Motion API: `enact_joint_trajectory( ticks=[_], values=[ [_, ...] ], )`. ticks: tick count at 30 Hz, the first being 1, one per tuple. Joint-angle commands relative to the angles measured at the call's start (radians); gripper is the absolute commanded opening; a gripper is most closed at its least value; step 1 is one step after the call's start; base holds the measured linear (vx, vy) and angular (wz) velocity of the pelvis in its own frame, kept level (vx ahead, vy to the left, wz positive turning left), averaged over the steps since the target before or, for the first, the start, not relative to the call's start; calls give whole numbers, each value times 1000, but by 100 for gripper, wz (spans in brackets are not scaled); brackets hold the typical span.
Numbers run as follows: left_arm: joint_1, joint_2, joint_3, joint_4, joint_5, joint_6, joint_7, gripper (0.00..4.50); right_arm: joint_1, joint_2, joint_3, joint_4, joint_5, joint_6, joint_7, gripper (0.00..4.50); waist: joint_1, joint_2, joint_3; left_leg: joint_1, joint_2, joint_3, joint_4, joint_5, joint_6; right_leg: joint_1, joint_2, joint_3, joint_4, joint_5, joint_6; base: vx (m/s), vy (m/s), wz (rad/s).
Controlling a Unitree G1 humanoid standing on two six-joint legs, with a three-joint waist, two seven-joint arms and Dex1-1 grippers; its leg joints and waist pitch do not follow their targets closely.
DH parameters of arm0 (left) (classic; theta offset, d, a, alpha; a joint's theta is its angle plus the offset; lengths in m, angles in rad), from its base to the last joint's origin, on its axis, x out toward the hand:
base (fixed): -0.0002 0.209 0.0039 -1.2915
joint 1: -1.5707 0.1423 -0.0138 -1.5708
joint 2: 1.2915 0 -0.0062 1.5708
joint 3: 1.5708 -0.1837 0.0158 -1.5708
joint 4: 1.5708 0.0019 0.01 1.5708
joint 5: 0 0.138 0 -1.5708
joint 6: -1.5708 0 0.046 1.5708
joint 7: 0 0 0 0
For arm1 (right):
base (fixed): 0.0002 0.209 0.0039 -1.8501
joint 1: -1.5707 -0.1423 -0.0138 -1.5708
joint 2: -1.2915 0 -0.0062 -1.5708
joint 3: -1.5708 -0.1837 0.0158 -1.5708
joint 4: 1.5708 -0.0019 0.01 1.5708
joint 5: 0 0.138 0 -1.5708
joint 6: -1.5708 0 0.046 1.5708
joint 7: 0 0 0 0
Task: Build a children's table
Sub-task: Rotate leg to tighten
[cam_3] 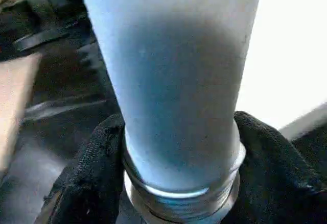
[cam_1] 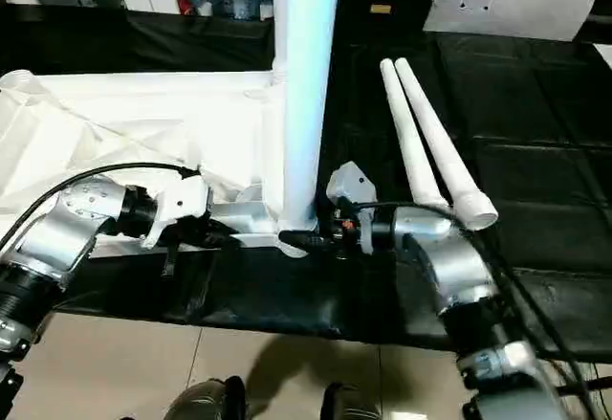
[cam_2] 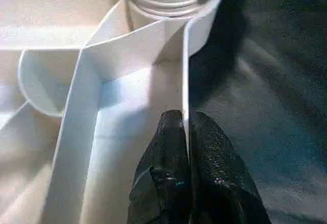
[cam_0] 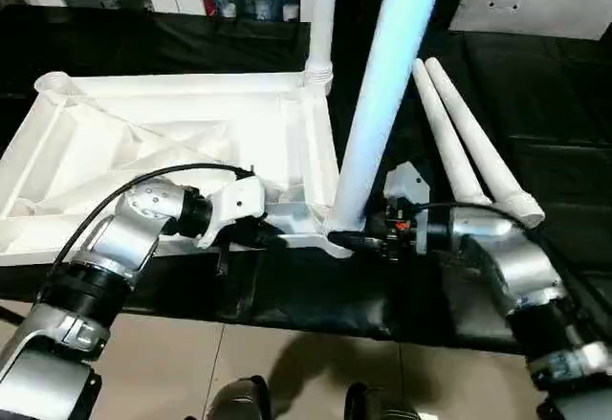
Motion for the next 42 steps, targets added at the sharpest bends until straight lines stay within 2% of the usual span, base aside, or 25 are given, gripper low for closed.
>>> enact_joint_trajectory(
  ticks=[1,2,4,7,9,10,11,12,14,15,17,18,23,24,25,27,28,29,30,31,33,35,38,42],
  values=[
    [27,-56,-3,-61,-9,97,92,0,34,70,-11,-6,-37,47,-181,277,-6,5,-72,21,76,-37,-67,-206,30,43,-98,56,-73,-264,-236,0,0,0],
    [29,-66,3,-71,-13,114,109,0,40,86,-18,-8,-34,58,-206,277,-13,5,-65,23,76,-40,-72,-243,13,39,-98,57,-80,-323,-222,0,0,0],
    [39,-117,25,-117,-23,187,188,0,63,151,-41,-7,-36,66,-314,277,-19,3,-66,24,76,-44,-75,-261,2,40,-101,57,-85,-369,-200,0,0,0],
    [54,-198,38,-176,-16,269,286,0,81,227,-60,2,-58,57,-448,277,-28,6,-65,24,76,-41,-75,-256,3,36,-97,60,-86,-336,-198,0,0,0],
    [60,-291,44,-218,0,342,401,0,84,308,-90,16,-76,55,-591,276,-34,5,-64,23,73,-40,-75,-253,3,33,-96,61,-89,-334,-197,0,0,0],
    [58,-310,46,-222,5,355,428,0,82,323,-97,19,-78,58,-619,276,-34,5,-64,23,73,-40,-75,-253,3,33,-96,61,-89,-334,-197,0,0,0],
    [56,-321,46,-222,7,360,442,0,79,330,-101,21,-81,59,-635,276,-31,4,-64,24,69,-40,-73,-248,15,34,-96,61,-94,-351,-182,0,0,0],
    [39,-374,51,-213,15,375,510,0,67,359,-113,30,-94,59,-701,276,-31,9,-66,22,68,-40,-74,-235,19,35,-93,60,-92,-335,-177,0,0,0],
    [24,-412,49,-209,25,385,555,0,60,375,-115,34,-101,46,-731,276,-33,5,-66,22,67,-39,-74,-230,27,34,-90,60,-94,-319,-168,0,0,0],
    [18,-415,39,-207,35,378,559,0,61,376,-114,34,-108,33,-734,311,-31,5,-69,19,65,-40,-73,-213,35,39,-90,59,-90,-296,-166,0,0,0],
    [20,-414,34,-215,41,381,554,0,64,379,-122,34,-112,28,-737,346,-30,7,-70,15,64,-39,-71,-190,52,39,-91,59,-88,-260,-165,0,0,0],
    [23,-411,32,-218,43,382,549,0,65,380,-127,33,-111,27,-738,350,-30,11,-72,15,64,-38,-70,-184,60,40,-90,58,-87,-242,-169,0,0,0],
    [58,-335,10,-235,50,346,468,0,74,327,-153,11,-96,-6,-688,389,-30,12,-73,10,65,-40,-69,-163,77,45,-92,56,-83,-207,-180,0,0,0],
    [58,-335,10,-235,50,346,468,0,74,327,-153,11,-96,-6,-688,393,-30,18,-74,10,66,-41,-68,-163,78,46,-92,56,-82,-202,-184,0,0,0],
    [67,-315,8,-235,52,343,452,0,77,303,-157,2,-86,-17,-655,403,-32,15,-76,12,68,-39,-67,-159,81,44,-90,55,-82,-186,-191,0,0,0],
    [83,-261,8,-227,50,321,403,0,86,221,-157,-38,-49,-46,-516,427,-33,8,-79,5,65,-40,-63,-120,103,53,-90,53,-73,-119,-205,0,0,0],
    [83,-261,8,-227,50,321,403,0,86,221,-157,-38,-49,-46,-516,438,-32,10,-81,4,65,-41,-61,-112,110,56,-91,53,-70,-105,-207,0,0,0],
    [87,-233,5,-222,49,300,372,0,89,175,-148,-59,-32,-51,-429,445,-34,12,-81,3,66,-39,-59,-96,121,54,-90,52,-67,-74,-218,0,0,0],
    [88,-216,4,-218,46,289,351,0,88,141,-137,-67,-31,-62,-372,445,-34,8,-81,1,63,-39,-58,-92,128,58,-88,51,-67,-64,-219,0,0,0],
    [89,-199,4,-212,43,276,329,0,86,105,-127,-73,-30,-72,-319,445,-34,10,-84,1,64,-39,-55,-84,142,58,-90,51,-63,-44,-224,0,0,0],
    [87,-170,-1,-194,43,234,296,0,76,59,-125,-75,-20,-65,-249,445,-36,7,-81,1,63,-37,-51,-84,161,55,-87,49,-64,-43,-232,0,0,0],
    [87,-141,-13,-180,40,187,250,0,55,22,-125,-64,-15,-71,-197,445,-34,9,-80,3,65,-38,-53,-94,159,53,-90,48,-67,-85,-235,0,0,0],
    [89,-92,-31,-160,20,129,149,0,26,-55,-83,-55,-2,-83,-46,445,-34,10,-79,8,69,-38,-54,-108,149,51,-88,48,-67,-115,-236,0,0,0],
    [70,-51,-50,-115,17,46,71,0,-2,-116,-30,-35,2,-84,111,445,-30,11,-83,9,71,-36,-51,-93,159,51,-87,48,-60,-74,-251,0,0,0]
  ],
)
